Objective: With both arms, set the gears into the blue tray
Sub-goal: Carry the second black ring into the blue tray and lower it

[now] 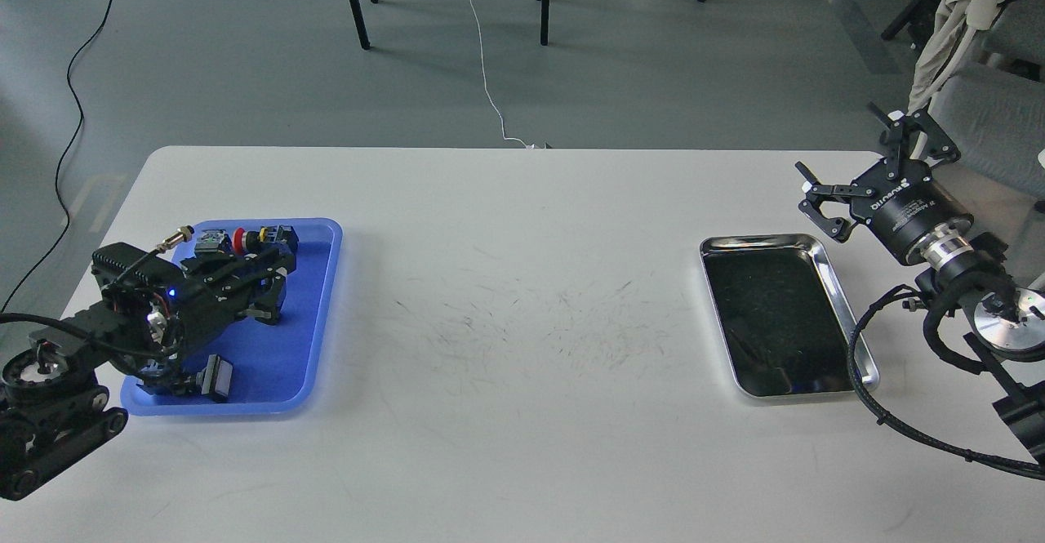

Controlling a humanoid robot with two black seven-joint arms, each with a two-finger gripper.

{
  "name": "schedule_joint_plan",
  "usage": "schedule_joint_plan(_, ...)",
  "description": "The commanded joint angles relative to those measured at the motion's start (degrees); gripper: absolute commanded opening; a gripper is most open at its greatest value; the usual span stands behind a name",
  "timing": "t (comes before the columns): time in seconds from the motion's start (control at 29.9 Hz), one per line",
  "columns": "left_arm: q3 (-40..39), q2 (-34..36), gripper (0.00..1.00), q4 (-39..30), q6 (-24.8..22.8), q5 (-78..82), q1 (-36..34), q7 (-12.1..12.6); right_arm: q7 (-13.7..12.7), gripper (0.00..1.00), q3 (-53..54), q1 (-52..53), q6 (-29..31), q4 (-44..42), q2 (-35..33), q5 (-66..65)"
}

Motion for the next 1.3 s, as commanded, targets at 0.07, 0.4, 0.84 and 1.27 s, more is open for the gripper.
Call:
schedule_joint_plan(0.07, 0.0, -3.2, 0.09, 6.2, 0.0, -0.6, 0.1, -1.2, 0.0, 0.99, 0.0, 0.1, 0.0, -0.2, -0.1, 0.1)
schedule_joint_plan(0.4, 2.3, -4.6, 0.11, 9.6, 0.0, -0.7, 0.1, -1.4, 0.0, 0.99, 0.1, 0.0, -0.1, -0.1, -0.2, 0.1)
schedule_joint_plan(0.84, 2.5, -4.6, 0.24, 9.7, 0.0, -0.8, 0.1, -1.5, 0.0, 0.99, 0.1, 0.0, -0.1, -0.1, 0.0, 0.0)
schedule_joint_plan(1.27, 2.5, -4.2, 0.44, 9.5, 0.4, -1.4, 0.3, -2.6, 0.0, 0.99, 0.1, 0.0, -0.1, 0.1, 0.0, 0.1)
